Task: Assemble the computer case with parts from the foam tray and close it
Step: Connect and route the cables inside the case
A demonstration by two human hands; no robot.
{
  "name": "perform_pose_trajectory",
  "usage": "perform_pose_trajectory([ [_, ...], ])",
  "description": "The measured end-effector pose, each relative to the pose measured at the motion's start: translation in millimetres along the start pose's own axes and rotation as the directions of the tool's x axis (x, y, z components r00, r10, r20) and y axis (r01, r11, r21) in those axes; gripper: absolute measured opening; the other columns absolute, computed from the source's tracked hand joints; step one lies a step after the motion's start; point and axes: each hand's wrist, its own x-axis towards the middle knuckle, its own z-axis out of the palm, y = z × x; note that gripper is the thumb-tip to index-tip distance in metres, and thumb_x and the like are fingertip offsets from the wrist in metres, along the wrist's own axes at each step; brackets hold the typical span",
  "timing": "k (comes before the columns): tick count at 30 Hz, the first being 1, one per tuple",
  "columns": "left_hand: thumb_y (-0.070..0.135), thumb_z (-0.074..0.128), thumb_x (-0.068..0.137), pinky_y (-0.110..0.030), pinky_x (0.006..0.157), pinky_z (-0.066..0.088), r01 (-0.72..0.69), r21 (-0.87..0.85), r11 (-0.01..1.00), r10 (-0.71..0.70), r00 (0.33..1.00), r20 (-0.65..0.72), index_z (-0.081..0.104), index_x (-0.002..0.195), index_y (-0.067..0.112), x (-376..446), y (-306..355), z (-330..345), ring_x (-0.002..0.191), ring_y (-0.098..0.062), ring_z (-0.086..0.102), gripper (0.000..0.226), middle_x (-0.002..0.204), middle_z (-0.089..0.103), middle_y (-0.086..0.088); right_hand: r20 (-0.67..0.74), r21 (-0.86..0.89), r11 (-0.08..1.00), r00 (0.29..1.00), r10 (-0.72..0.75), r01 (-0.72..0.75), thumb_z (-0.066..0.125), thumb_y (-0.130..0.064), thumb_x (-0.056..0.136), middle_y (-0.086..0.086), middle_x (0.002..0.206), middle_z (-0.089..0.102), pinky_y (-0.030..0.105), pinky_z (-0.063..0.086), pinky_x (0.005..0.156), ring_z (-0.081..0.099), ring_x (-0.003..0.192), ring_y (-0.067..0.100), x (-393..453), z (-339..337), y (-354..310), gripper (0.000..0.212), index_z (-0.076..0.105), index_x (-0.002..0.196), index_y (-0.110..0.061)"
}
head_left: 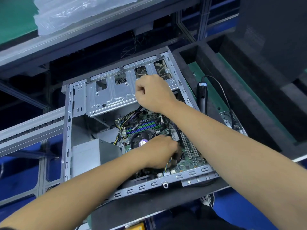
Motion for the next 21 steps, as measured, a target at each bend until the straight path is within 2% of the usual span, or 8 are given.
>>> perform_pose_trajectory([
  [4, 0.015, 0.063, 0.082, -0.023, 0.073, 0.045, -0.006, -0.206, 0.979, 0.002, 1.0, -0.018, 0.073, 0.096, 0.026, -1, -2, -3, 0.083, -0.013, 0.063, 0.02, 0.091, 0.072, 0.007, -0.003, -0.004, 1.0, 1.0, -0.002, 0.002, 0.048, -0.003, 0.078, 0.014, 0.075, 0.061, 0.036, 0.047, 0.06, 0.056, 0.071, 0.03, -1, 0, 0, 0.014, 0.058, 0.069, 0.001],
  [8, 0.007, 0.068, 0.079, -0.022, 0.067, 0.047, 0.001, -0.396, 0.918, -0.024, 0.998, -0.053, 0.073, 0.085, 0.015, 0, -6, -6, 0.067, -0.01, 0.059, 0.011, 0.077, 0.07, 0.003, 0.0, 0.0, 1.0, 1.0, 0.0, 0.0, 0.048, -0.003, 0.078, 0.015, 0.074, 0.061, 0.037, 0.047, 0.06, 0.053, 0.068, 0.028, -1, -1, -1, 0.014, 0.057, 0.068, 0.0],
  [13, -0.001, 0.066, 0.071, -0.034, 0.071, 0.05, -0.013, -0.47, 0.882, -0.023, 0.997, -0.072, 0.064, 0.076, 0.01, -3, -9, -6, 0.079, -0.021, 0.063, 0.011, 0.087, 0.071, -0.002, 0.001, -0.008, 1.0, 1.0, 0.001, -0.001, 0.048, -0.003, 0.078, 0.016, 0.076, 0.062, 0.039, 0.049, 0.061, 0.059, 0.073, 0.033, 0, -1, -1, 0.014, 0.059, 0.07, 0.002],
  [15, -0.001, 0.068, 0.072, -0.029, 0.071, 0.051, -0.029, -0.507, 0.862, 0.011, 0.999, -0.039, 0.064, 0.079, 0.013, -3, -11, -9, 0.077, -0.015, 0.063, 0.016, 0.084, 0.069, 0.001, 0.005, -0.008, 1.0, 1.0, 0.001, -0.001, 0.048, -0.003, 0.078, 0.016, 0.076, 0.062, 0.039, 0.049, 0.061, 0.058, 0.072, 0.033, 0, -1, -1, 0.014, 0.058, 0.07, 0.002],
  [18, 0.009, 0.076, 0.078, -0.018, 0.073, 0.048, -0.006, -0.56, 0.828, 0.039, 0.998, 0.046, 0.068, 0.09, 0.013, -3, -14, -13, 0.073, -0.004, 0.059, 0.015, 0.081, 0.065, 0.007, 0.006, -0.009, 1.0, 1.0, 0.003, -0.002, 0.048, -0.003, 0.078, 0.015, 0.076, 0.062, 0.039, 0.049, 0.062, 0.057, 0.071, 0.032, 0, -1, -1, 0.014, 0.058, 0.069, 0.001],
  [21, 0.014, 0.075, 0.079, -0.012, 0.073, 0.045, 0.005, -0.536, 0.844, 0.053, 0.994, 0.092, 0.073, 0.093, 0.011, -2, -13, -12, 0.072, 0.003, 0.058, 0.014, 0.082, 0.068, 0.008, 0.01, -0.005, 1.0, 1.0, 0.008, -0.008, 0.048, -0.003, 0.078, 0.015, 0.076, 0.062, 0.04, 0.05, 0.063, 0.059, 0.073, 0.032, -1, -1, -1, 0.014, 0.058, 0.069, 0.0],
])
